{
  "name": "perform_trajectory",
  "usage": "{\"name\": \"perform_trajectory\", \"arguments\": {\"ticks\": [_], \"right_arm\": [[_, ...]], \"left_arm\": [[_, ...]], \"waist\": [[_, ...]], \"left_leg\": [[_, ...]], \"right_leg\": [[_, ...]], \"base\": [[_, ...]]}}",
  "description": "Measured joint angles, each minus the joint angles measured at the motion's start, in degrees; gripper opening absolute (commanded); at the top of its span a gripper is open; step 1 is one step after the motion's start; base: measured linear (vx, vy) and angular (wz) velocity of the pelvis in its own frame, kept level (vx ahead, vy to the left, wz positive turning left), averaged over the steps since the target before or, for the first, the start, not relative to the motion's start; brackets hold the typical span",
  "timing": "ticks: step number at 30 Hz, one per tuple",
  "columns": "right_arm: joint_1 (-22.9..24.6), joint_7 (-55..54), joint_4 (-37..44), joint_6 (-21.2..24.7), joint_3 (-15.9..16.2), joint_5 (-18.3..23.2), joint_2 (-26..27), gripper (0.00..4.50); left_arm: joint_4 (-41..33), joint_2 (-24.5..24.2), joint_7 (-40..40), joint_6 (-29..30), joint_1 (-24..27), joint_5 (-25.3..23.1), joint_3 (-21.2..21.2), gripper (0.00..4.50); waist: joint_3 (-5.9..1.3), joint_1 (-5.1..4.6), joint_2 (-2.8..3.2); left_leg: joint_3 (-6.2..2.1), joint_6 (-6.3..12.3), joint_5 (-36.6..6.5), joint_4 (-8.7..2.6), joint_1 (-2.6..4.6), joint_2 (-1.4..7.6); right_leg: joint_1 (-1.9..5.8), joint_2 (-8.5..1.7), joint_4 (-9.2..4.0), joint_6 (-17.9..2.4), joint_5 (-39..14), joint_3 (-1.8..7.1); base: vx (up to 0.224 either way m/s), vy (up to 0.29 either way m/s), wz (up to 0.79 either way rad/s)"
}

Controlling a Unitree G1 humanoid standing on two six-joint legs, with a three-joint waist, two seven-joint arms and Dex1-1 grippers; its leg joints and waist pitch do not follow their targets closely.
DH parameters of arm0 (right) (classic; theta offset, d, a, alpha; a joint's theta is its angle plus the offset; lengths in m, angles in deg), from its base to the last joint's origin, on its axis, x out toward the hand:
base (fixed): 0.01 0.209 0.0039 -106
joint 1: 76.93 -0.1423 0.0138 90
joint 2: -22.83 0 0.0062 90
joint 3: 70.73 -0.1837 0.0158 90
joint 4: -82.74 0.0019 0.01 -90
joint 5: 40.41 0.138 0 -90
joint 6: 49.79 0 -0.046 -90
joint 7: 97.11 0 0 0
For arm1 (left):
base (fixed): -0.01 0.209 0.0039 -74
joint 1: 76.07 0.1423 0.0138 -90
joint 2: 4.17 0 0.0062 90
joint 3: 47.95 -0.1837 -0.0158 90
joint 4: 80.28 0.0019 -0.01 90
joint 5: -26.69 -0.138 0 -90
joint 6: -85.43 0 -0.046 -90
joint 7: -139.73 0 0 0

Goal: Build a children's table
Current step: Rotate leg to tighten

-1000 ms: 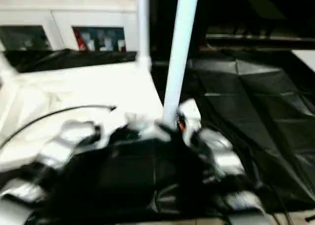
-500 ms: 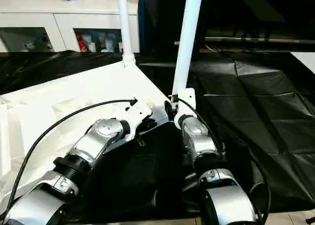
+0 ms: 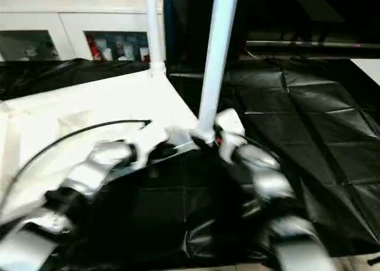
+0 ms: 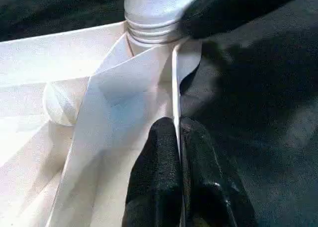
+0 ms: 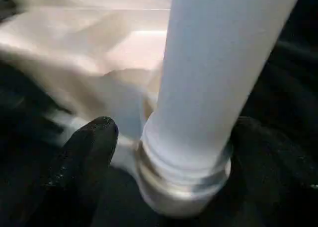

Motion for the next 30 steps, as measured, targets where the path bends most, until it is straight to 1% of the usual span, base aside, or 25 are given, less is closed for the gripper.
{"name": "perform_trajectory", "arguments": {"ticks": [3, 5, 8, 10, 12, 15, 16, 17, 18, 20, 22, 23, 24, 26, 29, 30], "right_arm": [[2.4, 6.4, 4.3, 2.8, 1.1, 2.0, -2.8, 3.91], [3.3, 8.9, 6.2, 3.9, 1.6, 2.5, -3.6, 3.91], [3.9, 12.0, 9.0, 6.7, 2.6, 2.9, -4.1, 3.91], [3.9, 13.4, 10.3, 7.9, 3.9, 2.9, -4.4, 3.91], [3.9, 13.8, 10.8, 8.3, 4.9, 2.7, -4.4, 3.91], [3.9, 13.9, 10.8, 8.4, 5.2, 2.3, -4.5, 3.91], [3.9, 14.0, 10.8, 8.6, 5.3, 2.1, -4.7, 3.75], [4.0, 14.0, 10.7, 8.7, 5.4, 1.9, -4.8, 3.75], [4.0, 13.9, 10.7, 8.8, 5.4, 1.8, -4.8, 3.58], [4.0, 13.9, 10.8, 8.9, 5.2, 1.7, -4.8, 3.55], [4.0, 13.8, 11.0, 9.6, 5.1, 1.7, -4.8, 3.3], [4.0, 13.8, 11.1, 9.8, 5.0, 1.7, -4.8, 3.3], [4.0, 13.8, 11.1, 9.9, 5.0, 1.8, -4.8, 3.16], [4.0, 13.7, 11.1, 10.0, 4.9, 1.8, -4.8, 3.16], [4.0, 13.7, 11.1, 10.0, 5.0, 1.9, -4.8, 2.83], [4.0, 13.7, 11.1, 10.0, 5.0, 1.9, -4.8, 2.83]], "left_arm": [[-1.1, -2.8, -5.3, -1.6, 1.1, 1.5, 0.4, 0.0], [-2.7, -4.2, -8.6, -1.6, 2.3, 2.7, 0.7, 0.0], [-6.3, -6.0, -14.6, 0.3, 4.1, 4.9, 0.4, 0.0], [-7.4, -6.3, -16.7, 0.4, 4.5, 5.4, -0.3, 0.0], [-7.7, -6.3, -17.4, 0.4, 4.5, 5.4, -0.8, 0.0], [-7.7, -6.3, -17.3, 0.3, 4.6, 5.4, -0.9, 0.0], [-7.7, -6.3, -17.4, 0.3, 4.6, 5.4, -0.8, 0.0], [-7.7, -6.3, -17.4, 0.3, 4.6, 5.4, -0.8, 0.0], [-7.7, -6.3, -17.4, 0.3, 4.6, 5.4, -0.8, 0.0], [-8.1, -6.4, -17.5, 0.4, 4.8, 5.4, -0.8, 0.0], [-8.3, -6.4, -17.7, 0.7, 4.9, 5.4, -0.8, 0.0], [-8.4, -6.4, -17.8, 0.8, 4.9, 5.4, -0.8, 0.0], [-8.5, -6.4, -17.9, 0.9, 4.9, 5.4, -0.8, 0.0], [-8.5, -6.5, -18.0, 0.9, 4.9, 5.4, -0.8, 0.0], [-8.5, -6.5, -18.0, 0.9, 4.9, 5.4, -0.7, 0.0], [-8.5, -6.5, -18.0, 1.0, 4.9, 5.4, -0.7, 0.0]], "waist": [[0.02, -0.11, 0.03], [0.02, -0.11, 0.03], [0.05, 0.19, 0.08], [0.06, 0.71, 0.1], [0.07, 1.31, 0.1], [0.07, 1.38, 0.09], [0.07, 1.38, 0.09], [0.07, 1.38, 0.09], [0.07, 1.38, 0.08], [0.07, 1.4, 0.08], [0.07, 1.4, 0.09], [0.07, 1.4, 0.08], [0.07, 1.4, 0.08], [0.07, 1.42, 0.08], [0.07, 1.42, 0.08], [0.07, 1.41, 0.08]], "left_leg": [[0.0, 0.0, 0.0, -0.02, 0.0, 0.02], [0.01, 0.0, 0.0, 0.0, 0.02, 0.03], [0.01, 0.0, 0.0, 0.01, 0.05, 0.04], [0.03, 0.0, 0.0, 0.03, 0.03, 0.04], [0.07, 0.0, 0.0, 0.06, 0.04, 0.04], [0.07, -0.01, 0.0, 0.06, 0.04, 0.04], [0.07, -0.01, 0.0, 0.05, 0.05, 0.04], [0.07, -0.01, 0.0, 0.05, 0.05, 0.04], [0.06, -0.01, 0.0, 0.05, 0.05, 0.04], [0.06, -0.01, 0.0, 0.04, 0.05, 0.04], [0.07, 0.0, 0.0, 0.06, 0.04, 0.04], [0.06, 0.0, 0.0, 0.06, 0.04, 0.04], [0.06, 0.0, 0.0, 0.06, 0.03, 0.04], [0.07, 0.0, 0.0, 0.06, 0.04, 0.04], [0.07, 0.0, 0.0, 0.07, 0.04, 0.04], [0.07, 0.0, 0.0, 0.08, 0.04, 0.04]], "right_leg": [[-0.05, 0.03, -0.01, 0.0, 0.0, 0.01], [-0.04, 0.04, -0.01, 0.0, -0.1, 0.01], [-0.12, 0.03, -0.01, 0.0, -0.1, -0.01], [-0.12, 0.01, 0.0, 0.0, -0.1, -0.01], [-0.1, -0.02, 0.0, 0.0, -0.1, 0.0], [-0.1, -0.03, 0.02, 0.0, -0.1, 0.0], [-0.1, -0.03, 0.02, 0.0, -0.1, 0.0], [-0.1, -0.03, 0.03, 0.0, -0.1, 0.0], [-0.1, -0.03, 0.03, 0.0, -0.1, -0.01], [-0.1, -0.03, 0.03, 0.0, -0.2, 0.0], [-0.1, -0.03, 0.02, 0.0, -0.2, 0.0], [-0.1, -0.03, 0.02, 0.0, -0.2, 0.0], [-0.1, -0.03, 0.02, 0.0, -0.2, 0.0], [-0.1, -0.03, 0.03, 0.0, -0.2, -0.01], [-0.1, -0.03, 0.03, 0.0, -0.2, -0.01], [-0.1, -0.03, 0.04, 0.0, -0.2, -0.01]], "base": [[0.0, 0.0, 0.0], [0.0, 0.0, 0.0], [0.0, 0.0, 0.0], [0.0, 0.0, 0.0], [0.0, 0.0, 0.0], [0.0, 0.0, 0.0], [0.0, 0.0, 0.0], [0.0, 0.0, 0.0], [0.0, 0.0, 0.0], [0.0, 0.0, 0.0], [0.0, 0.0, 0.0], [0.0, 0.0, 0.0], [0.0, 0.0, 0.0], [0.0, 0.0, 0.0], [0.0, 0.0, 0.0], [0.0, 0.0, 0.0]]}}
